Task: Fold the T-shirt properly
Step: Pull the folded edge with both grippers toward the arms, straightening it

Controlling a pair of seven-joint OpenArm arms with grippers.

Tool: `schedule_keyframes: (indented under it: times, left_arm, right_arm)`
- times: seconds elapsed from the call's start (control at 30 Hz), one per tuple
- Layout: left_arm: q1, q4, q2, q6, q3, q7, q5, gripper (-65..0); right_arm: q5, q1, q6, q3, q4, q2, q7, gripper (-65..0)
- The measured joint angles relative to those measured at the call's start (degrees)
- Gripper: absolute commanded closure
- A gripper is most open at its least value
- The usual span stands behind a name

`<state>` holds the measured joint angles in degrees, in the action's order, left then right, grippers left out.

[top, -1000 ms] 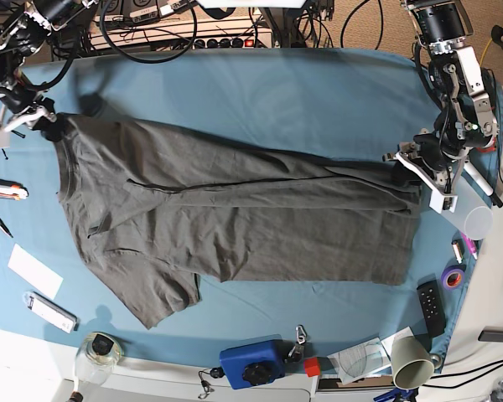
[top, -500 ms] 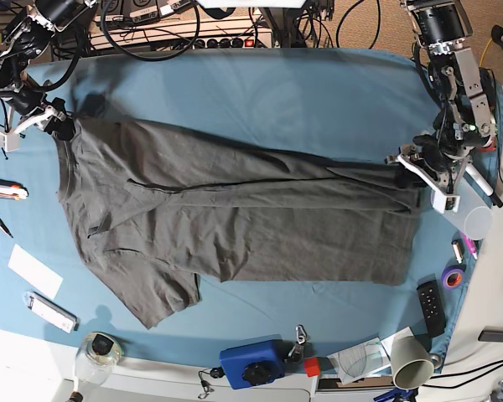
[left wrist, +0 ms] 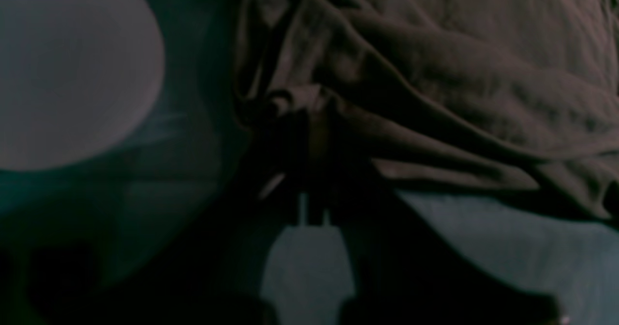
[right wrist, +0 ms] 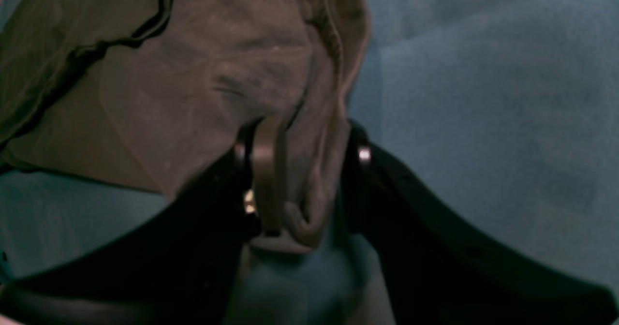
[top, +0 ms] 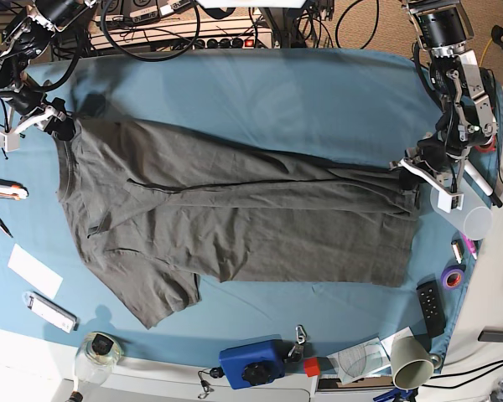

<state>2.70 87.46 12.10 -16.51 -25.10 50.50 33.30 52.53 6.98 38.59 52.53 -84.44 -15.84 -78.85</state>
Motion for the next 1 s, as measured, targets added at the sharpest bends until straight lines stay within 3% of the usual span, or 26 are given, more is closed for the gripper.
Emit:
schedule_keyframes:
  times: [0.1, 0.27, 0.47, 0.67, 0.93, 1.0]
  left_arm:
    - [0.0, -0.1, 0.0, -2.2, 0.0, 0.5, 0.0, 0.0]
    - [0.0, 1.3, 0.2, 0.2, -0.2, 4.3, 0.6, 0.0]
    - [0.5, 3.7, 0.8, 0.0, -3.1, 9.8, 0.4, 0.0]
    - [0.7, 3.7, 4.2, 0.0, -3.1, 12.1, 1.5, 0.0]
    - [3.7, 5.5, 4.9, 0.0, -3.2, 13.6, 4.2, 0.0]
    - [5.4, 6.8, 5.0, -1.3, -3.2, 13.8, 4.3, 0.0]
  right_arm:
    - [0.0, 0.0, -0.1, 0.0, 0.0, 0.0, 0.0, -0.2]
    - [1.7, 0.0, -0.2, 0.9, 0.0, 0.0, 0.2, 0.0]
    - [3.4, 0.0, -0.1, 5.7, 0.0, -1.9, -0.2, 0.0]
    - [4.5, 1.1, -0.1, 6.6, 0.0, -6.0, -2.1, 0.0]
    - [5.9, 3.5, 0.0, 6.6, 0.0, -6.1, -2.3, 0.0]
    - [5.9, 3.7, 0.0, 6.5, 0.0, -6.1, -2.3, 0.0]
